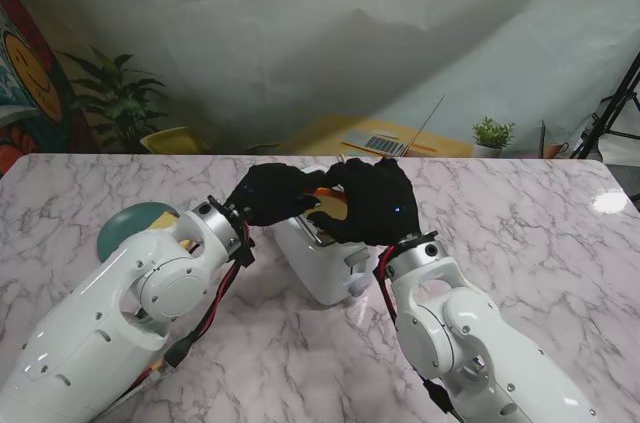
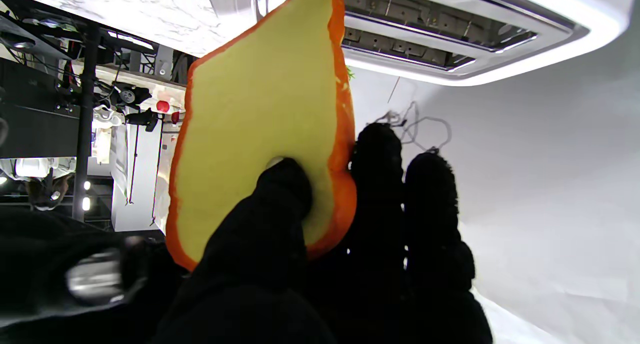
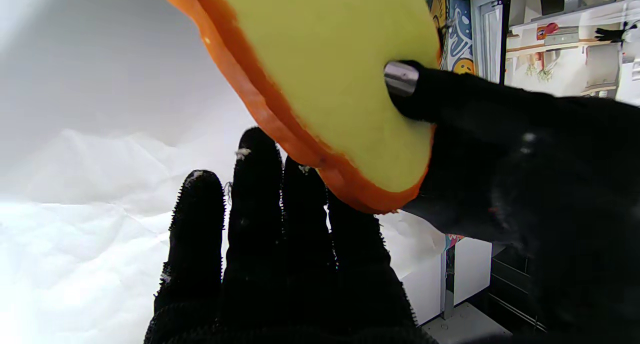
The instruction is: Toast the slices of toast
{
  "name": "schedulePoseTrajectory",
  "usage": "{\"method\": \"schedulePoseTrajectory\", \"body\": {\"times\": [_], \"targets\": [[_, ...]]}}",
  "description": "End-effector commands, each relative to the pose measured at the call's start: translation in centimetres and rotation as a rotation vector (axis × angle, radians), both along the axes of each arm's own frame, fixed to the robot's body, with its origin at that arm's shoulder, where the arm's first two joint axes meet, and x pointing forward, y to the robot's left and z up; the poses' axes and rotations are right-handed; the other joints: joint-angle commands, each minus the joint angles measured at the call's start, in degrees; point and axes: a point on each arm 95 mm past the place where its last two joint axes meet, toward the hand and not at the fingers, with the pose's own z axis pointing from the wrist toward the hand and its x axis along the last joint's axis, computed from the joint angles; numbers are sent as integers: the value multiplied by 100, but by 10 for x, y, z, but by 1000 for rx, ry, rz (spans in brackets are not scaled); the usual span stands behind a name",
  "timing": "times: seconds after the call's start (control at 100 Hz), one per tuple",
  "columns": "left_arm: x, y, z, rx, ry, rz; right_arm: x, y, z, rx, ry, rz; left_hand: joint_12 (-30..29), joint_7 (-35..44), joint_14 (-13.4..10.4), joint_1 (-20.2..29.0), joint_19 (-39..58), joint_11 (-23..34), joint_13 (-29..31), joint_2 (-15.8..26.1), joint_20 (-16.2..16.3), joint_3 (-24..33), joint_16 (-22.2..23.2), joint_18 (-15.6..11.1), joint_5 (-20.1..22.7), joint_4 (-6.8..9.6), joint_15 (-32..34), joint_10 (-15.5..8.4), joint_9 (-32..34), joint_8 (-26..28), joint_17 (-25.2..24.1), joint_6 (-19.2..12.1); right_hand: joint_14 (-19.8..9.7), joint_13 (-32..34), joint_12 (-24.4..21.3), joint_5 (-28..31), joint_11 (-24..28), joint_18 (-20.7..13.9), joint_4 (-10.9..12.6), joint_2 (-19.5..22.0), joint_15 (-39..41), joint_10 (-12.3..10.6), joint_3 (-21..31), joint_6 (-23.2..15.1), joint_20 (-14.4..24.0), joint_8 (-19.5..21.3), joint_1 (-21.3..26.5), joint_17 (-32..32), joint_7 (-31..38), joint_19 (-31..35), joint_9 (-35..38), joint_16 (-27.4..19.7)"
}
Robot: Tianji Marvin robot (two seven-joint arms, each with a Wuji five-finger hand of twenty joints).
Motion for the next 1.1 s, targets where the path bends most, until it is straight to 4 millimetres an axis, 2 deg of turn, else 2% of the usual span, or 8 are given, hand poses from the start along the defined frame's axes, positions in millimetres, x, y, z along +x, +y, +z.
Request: {"method": "schedulePoseTrajectory", "body": {"times": [0.0, 0.04, 0.08, 0.12, 0.29, 0.55, 0.65, 1.09], "targets": [[-3, -8, 2, -16, -5, -20, 3, 5, 1, 2, -6, 3, 48, 342, -29, 184, 169, 743, 163, 505, 131, -365, 38, -57, 223, 15, 166, -20, 536, 126, -2, -322, -35, 532, 106, 312, 331, 168, -134, -408, 405, -235, 477, -863, 165, 107, 258, 211, 130, 282, 479, 307], [-4, -8, 3, -24, -14, -18, 5, 6, 2, 6, -18, 0, 43, 337, -37, 183, 167, 744, 160, 507, 130, -388, 37, -61, 229, 19, 162, -24, 527, 128, -3, -324, -97, 901, 168, 560, 470, 169, -117, -628, 654, -320, 766, -1023, 227, 183, 447, 453, 384, 479, 837, 497], [-4, -9, 4, -30, -22, -15, 6, 7, 4, 9, -33, -3, 37, 327, -38, 184, 164, 743, 157, 516, 128, -408, 35, -60, 226, 29, 157, -25, 514, 127, -4, -325, -175, 1308, 252, 683, 561, 120, -784, -950, 869, -420, 869, -1298, 249, -695, 820, 693, 1125, 679, 1248, 756], [-5, -9, 6, -36, -28, -13, 7, 7, 6, 12, -45, -5, 32, 316, -36, 184, 158, 743, 141, 529, 126, -425, 32, -63, 219, 40, 148, -23, 506, 127, -12, -322, -238, 1634, 306, 717, 621, 79, -1041, -1207, 1058, -495, 889, -1556, 266, -1159, 1151, 912, 1788, 842, 1576, 919], [-7, -10, 11, -56, -70, -3, 9, 6, 16, 28, -89, -21, -5, 272, -34, 184, 118, 716, 51, 551, 111, -500, -3, -76, 192, 88, 69, -40, 429, 122, -75, -346, -526, 2170, 250, 1548, 842, -195, -1044, -1653, 2901, -508, 1263, -1950, 216, -1632, 1643, 1923, 2520, 1402, 2805, 1738], [-4, -8, 14, -64, -137, 26, 9, 0, 24, 29, -94, -41, 61, -158, 77, 21, -405, 201, -623, 744, -135, -1086, -560, -131, -139, 238, -656, -97, -122, 66, -571, -264, -826, 2182, 572, 1864, 1050, -551, -1257, -1954, 4241, -218, 1919, -1745, 0, -1591, 1574, 2622, 2590, 1563, 3181, 2065], [-2, -5, 15, -62, -154, 43, 10, -2, 28, 31, -98, -44, -568, -673, 43, -428, -770, 15, -1052, 913, -300, -1234, -993, -96, -365, 231, -1068, -55, -626, 190, -941, -116, -853, 2181, 636, 1859, 1024, -570, -1304, -1958, 4314, -203, 2046, -1739, -23, -1517, 1589, 2675, 2632, 1538, 3243, 2099], [2, 13, 22, -137, -226, 70, 16, -5, 35, 72, -63, -72, -1708, -3740, 794, -2183, -2537, -1538, -3972, 1767, -1167, -1355, -3018, 310, -1672, 209, -2534, 865, -3820, -195, -2756, 1075, -909, 2182, 893, 1678, 1124, -485, -1515, -1912, 4613, -125, 2617, -1711, -56, -1143, 1663, 2733, 2931, 1525, 3333, 2254]]}}
